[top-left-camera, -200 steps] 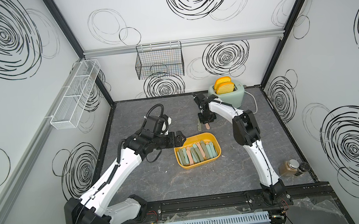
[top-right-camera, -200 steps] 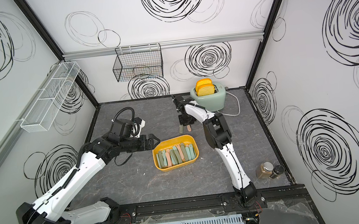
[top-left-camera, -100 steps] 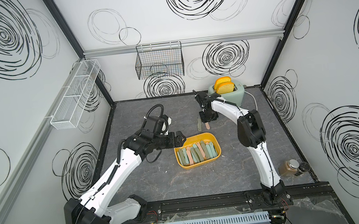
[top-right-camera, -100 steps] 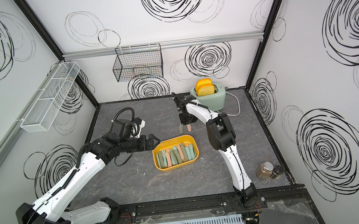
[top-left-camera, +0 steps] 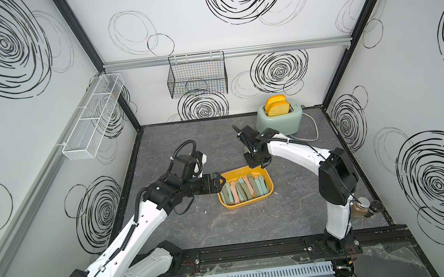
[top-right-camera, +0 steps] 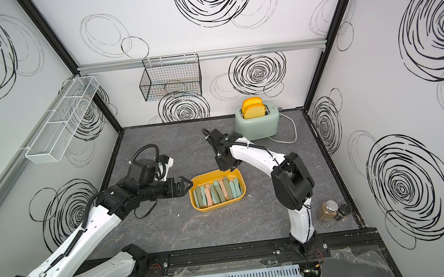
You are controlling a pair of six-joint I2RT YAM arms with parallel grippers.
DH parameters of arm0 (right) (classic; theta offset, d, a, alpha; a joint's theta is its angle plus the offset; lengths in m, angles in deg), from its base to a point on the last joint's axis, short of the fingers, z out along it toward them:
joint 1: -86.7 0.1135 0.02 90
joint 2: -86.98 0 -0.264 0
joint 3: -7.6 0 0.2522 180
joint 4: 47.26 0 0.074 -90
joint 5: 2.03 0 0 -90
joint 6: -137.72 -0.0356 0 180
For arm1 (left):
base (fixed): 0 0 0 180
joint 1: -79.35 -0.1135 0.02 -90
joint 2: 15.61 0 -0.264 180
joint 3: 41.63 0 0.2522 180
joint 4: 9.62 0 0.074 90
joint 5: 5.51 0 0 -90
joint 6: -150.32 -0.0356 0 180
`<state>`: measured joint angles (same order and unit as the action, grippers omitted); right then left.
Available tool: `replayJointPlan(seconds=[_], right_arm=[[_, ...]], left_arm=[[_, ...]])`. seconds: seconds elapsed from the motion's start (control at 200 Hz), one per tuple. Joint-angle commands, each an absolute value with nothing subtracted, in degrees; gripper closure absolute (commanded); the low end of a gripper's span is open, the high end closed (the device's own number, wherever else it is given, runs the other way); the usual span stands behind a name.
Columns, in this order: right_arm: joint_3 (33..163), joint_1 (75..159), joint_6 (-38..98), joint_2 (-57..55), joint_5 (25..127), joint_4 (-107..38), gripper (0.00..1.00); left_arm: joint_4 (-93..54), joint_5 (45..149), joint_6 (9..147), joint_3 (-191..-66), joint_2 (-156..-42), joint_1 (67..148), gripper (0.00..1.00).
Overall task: Take the fruit knife out of the storage box
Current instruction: Pick up the fruit knife from the storage box.
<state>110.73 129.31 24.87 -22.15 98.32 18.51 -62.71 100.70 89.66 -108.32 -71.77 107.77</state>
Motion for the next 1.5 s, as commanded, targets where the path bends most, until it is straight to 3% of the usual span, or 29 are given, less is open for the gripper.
replayJointPlan(seconds=[0.0,0.195,0.7,0.85,1.071,1.496], right_arm=[[106.7,132.7,21.7,-20.7,98.5,16.8,0.61],[104.0,136.1,20.1,-22.9,99.1,15.5,0.62],[102.3,135.4,21.8,-28.7,100.8,13.0,0.64],[100.9,134.7,21.9,-30.0,100.3,11.8,0.70],[100.8,133.9,22.0,-28.2,100.5,12.1,0.76],[108.4,133.6,21.5,-22.3,101.1,17.8,0.76]], left_arm=[[-62.9,99.9,89.8,-105.5,-68.6,107.3,0.02],[-64.4,99.9,91.0,-102.5,-64.3,107.4,0.02],[-66.3,100.2,91.2,-103.1,-62.8,107.4,0.02],[-66.4,100.2,90.7,-103.2,-63.3,107.4,0.02],[-65.9,100.2,90.3,-103.4,-64.2,107.4,0.02],[-64.1,100.6,89.4,-105.9,-67.7,107.2,0.02]])
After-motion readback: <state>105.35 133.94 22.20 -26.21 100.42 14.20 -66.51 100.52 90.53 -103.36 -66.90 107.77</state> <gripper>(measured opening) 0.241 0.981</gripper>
